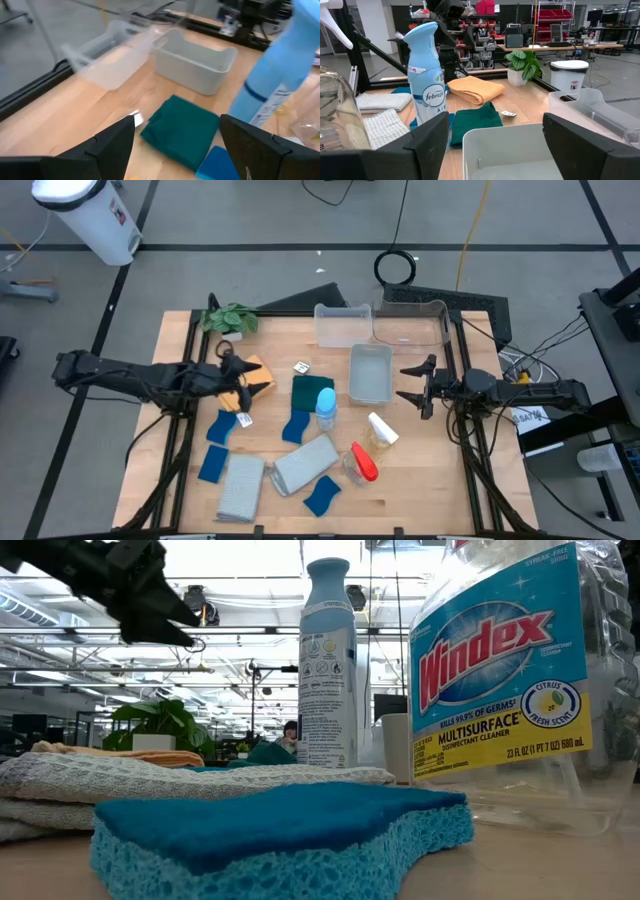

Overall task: Pick & Place Kitchen Items
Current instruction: Put the yellow towel into the top right transparent bin

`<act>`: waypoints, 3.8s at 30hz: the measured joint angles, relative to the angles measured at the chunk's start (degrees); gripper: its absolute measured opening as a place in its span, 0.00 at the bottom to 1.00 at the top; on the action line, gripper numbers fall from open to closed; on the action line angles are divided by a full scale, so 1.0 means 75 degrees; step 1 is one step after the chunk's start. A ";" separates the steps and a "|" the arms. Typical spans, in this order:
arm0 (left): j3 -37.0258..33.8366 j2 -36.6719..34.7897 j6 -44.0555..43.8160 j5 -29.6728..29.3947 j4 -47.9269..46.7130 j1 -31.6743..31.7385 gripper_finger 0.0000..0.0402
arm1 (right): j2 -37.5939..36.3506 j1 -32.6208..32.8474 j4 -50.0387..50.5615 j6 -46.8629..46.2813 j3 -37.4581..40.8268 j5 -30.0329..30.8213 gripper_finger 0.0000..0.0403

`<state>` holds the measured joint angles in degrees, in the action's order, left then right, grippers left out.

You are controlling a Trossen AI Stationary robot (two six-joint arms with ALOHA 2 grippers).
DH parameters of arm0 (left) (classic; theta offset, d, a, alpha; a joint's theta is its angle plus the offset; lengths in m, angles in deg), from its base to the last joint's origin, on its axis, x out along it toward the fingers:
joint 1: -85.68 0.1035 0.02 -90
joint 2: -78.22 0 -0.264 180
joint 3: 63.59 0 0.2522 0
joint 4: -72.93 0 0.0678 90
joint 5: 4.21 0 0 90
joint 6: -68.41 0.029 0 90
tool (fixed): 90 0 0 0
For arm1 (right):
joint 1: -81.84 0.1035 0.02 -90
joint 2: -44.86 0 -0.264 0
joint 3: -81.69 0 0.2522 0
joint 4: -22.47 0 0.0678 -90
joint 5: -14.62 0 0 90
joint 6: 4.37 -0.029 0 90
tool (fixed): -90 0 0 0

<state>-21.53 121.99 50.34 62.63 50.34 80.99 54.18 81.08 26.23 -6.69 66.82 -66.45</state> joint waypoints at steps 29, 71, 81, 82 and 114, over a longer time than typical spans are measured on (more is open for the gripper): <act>0.0000 0.2616 -0.5015 0.1979 -0.2493 0.3159 0.74 | 0.0003 -0.0001 0.0000 0.0000 0.0000 0.0000 0.73; 0.1106 0.4462 0.3948 0.1909 -0.3803 0.3303 0.01 | 0.0000 -0.0001 0.0002 -0.0001 0.0000 -0.0003 0.73; 0.2318 0.4447 0.0049 0.1279 -0.4067 0.2702 0.01 | 0.0001 -0.0001 0.0001 0.0000 0.0000 0.0000 0.73; 0.2464 0.4441 -0.0898 0.1322 -0.4270 0.2702 0.01 | 0.0001 -0.0002 0.0000 -0.0001 0.0000 0.0000 0.73; 0.1923 0.6102 -0.0635 0.3556 -0.5516 0.3473 0.01 | 0.0122 -0.0003 -0.0122 0.0000 0.0000 0.0000 0.73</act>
<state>-7.11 167.76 45.58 89.30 8.97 107.03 55.10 81.06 25.32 -6.69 66.82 -66.46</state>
